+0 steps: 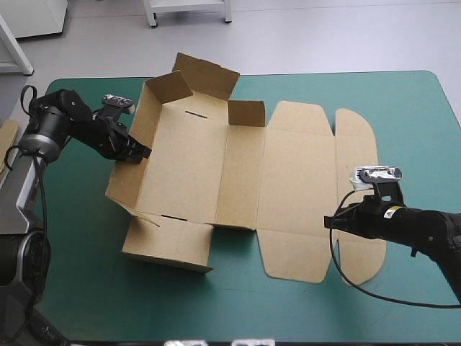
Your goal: Fold the box
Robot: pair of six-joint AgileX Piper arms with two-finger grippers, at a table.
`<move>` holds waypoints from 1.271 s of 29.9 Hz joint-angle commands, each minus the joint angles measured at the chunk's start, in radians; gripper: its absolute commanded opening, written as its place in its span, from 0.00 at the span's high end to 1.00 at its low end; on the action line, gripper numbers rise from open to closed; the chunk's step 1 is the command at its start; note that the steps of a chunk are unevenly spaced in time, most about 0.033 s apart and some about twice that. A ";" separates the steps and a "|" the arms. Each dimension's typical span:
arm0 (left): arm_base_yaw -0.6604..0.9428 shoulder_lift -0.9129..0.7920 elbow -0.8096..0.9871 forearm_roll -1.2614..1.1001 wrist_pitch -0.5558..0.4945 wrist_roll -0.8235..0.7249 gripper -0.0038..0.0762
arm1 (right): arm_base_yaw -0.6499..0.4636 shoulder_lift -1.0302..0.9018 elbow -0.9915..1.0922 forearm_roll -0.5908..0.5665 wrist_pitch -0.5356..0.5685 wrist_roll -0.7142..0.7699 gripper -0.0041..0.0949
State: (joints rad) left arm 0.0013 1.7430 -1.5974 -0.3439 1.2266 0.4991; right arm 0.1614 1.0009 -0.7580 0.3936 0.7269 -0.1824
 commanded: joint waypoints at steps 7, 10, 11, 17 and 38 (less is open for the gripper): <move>-0.014 -0.049 -0.071 0.298 0.067 0.130 0.96 | -0.001 0.003 -0.032 0.036 -0.037 -0.012 0.98; -0.026 -0.049 -0.073 0.308 0.065 0.227 0.96 | -0.001 0.019 -0.032 0.036 -0.041 -0.012 0.98; -0.040 -0.049 -0.075 0.323 0.063 0.249 0.96 | -0.001 0.024 -0.032 0.036 -0.041 -0.012 0.98; -0.130 -0.049 -0.086 0.452 -0.178 0.254 0.96 | -0.001 0.071 -0.032 0.044 -0.043 -0.020 0.98; -0.510 -0.021 -0.072 0.665 -0.345 0.170 0.96 | -0.001 0.066 -0.063 0.066 -0.087 -0.066 0.98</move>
State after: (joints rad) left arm -0.4986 1.7670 -1.6462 0.2617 0.8907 0.6992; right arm 0.1614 1.0883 -0.7882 0.4390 0.6813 -0.2344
